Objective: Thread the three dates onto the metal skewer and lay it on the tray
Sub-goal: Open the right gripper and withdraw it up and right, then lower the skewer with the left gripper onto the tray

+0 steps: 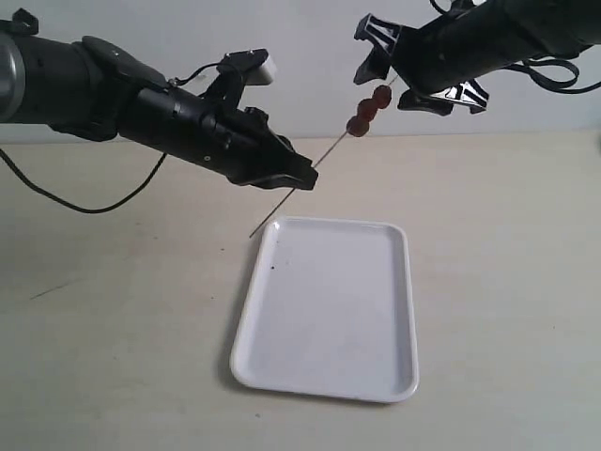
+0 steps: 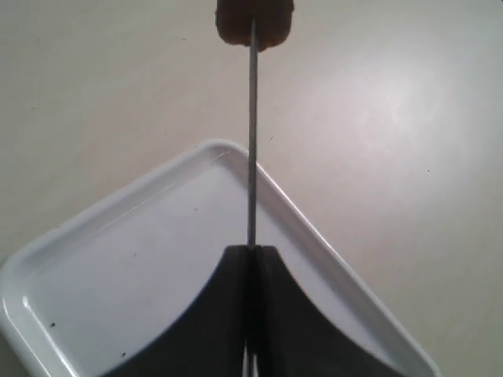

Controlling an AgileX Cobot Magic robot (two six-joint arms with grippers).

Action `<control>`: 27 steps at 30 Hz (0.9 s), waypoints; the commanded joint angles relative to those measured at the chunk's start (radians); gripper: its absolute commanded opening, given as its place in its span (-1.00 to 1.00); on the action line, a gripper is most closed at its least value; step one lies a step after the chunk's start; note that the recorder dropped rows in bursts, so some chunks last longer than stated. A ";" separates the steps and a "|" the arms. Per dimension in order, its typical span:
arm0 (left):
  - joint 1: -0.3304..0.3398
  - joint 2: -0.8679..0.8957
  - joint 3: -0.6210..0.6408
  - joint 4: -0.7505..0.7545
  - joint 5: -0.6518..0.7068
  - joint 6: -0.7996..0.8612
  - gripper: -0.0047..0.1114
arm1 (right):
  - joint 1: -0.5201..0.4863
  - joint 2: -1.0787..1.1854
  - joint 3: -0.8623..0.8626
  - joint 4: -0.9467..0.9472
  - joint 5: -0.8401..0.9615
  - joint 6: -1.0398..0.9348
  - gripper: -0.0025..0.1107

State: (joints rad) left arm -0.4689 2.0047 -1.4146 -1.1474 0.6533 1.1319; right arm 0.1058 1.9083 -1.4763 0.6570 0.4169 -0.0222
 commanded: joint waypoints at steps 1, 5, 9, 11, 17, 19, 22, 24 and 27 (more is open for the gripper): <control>0.007 -0.004 -0.007 0.048 -0.002 -0.071 -0.92 | -0.001 -0.053 0.003 -0.019 -0.035 -0.012 0.20; 0.010 -0.004 -0.007 0.122 -0.002 -0.166 -0.92 | -0.001 -0.116 0.003 -0.074 -0.042 -0.012 0.20; 0.010 -0.004 -0.007 0.190 0.060 -0.294 -0.92 | -0.001 -0.202 0.003 -0.209 -0.003 -0.002 0.17; 0.010 -0.004 0.011 0.189 0.097 -0.334 -0.92 | -0.001 -0.247 0.003 -0.302 0.040 0.004 0.10; 0.005 -0.004 0.164 0.109 -0.061 -0.309 -0.92 | -0.001 -0.315 0.005 -0.410 0.106 0.033 0.01; -0.007 -0.004 0.223 0.063 -0.126 -0.291 -0.92 | -0.001 -0.329 0.005 -0.410 0.112 0.029 0.01; -0.039 -0.017 0.293 -0.038 -0.193 -0.269 -0.92 | -0.001 -0.340 0.005 -0.431 0.136 0.022 0.01; -0.068 -0.028 0.304 -0.074 -0.213 -0.269 -0.92 | -0.001 -0.340 0.005 -0.459 0.149 0.022 0.01; -0.127 -0.038 0.309 -0.116 -0.276 -0.281 -0.92 | -0.001 -0.340 0.005 -0.472 0.156 0.022 0.01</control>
State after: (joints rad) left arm -0.5435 1.9886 -1.1115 -1.2042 0.4397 0.8525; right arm 0.1058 1.5747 -1.4745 0.2067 0.5630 0.0094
